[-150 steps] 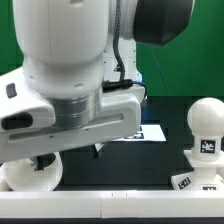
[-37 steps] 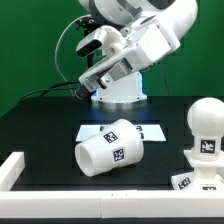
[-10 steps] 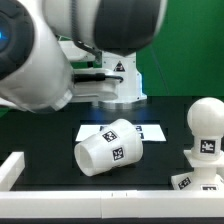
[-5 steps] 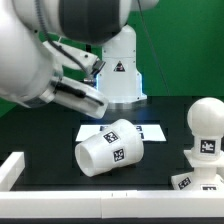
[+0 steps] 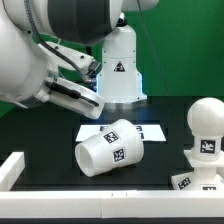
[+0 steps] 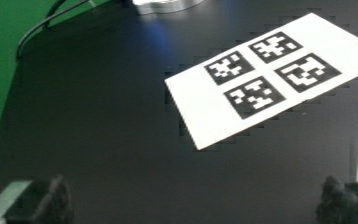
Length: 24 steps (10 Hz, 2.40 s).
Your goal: Assemble lamp
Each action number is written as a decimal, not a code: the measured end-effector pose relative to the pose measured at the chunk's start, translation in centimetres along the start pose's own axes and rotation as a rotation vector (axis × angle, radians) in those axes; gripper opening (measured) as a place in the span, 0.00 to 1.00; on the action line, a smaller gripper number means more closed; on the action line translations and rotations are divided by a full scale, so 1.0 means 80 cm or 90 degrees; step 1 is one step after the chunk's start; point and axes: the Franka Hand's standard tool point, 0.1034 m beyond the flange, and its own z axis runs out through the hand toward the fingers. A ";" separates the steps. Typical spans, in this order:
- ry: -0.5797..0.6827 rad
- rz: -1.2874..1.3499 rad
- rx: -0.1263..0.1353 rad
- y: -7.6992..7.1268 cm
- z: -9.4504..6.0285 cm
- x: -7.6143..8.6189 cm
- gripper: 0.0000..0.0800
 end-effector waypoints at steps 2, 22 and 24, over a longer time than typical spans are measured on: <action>0.071 0.002 0.040 0.002 -0.035 -0.001 0.87; 0.224 0.035 0.294 -0.049 -0.085 0.057 0.87; 0.233 0.027 0.304 -0.047 -0.074 0.074 0.87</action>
Offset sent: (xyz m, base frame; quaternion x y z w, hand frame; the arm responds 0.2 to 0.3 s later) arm 0.0000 0.0000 0.0000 0.0000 0.0000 0.0000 1.0000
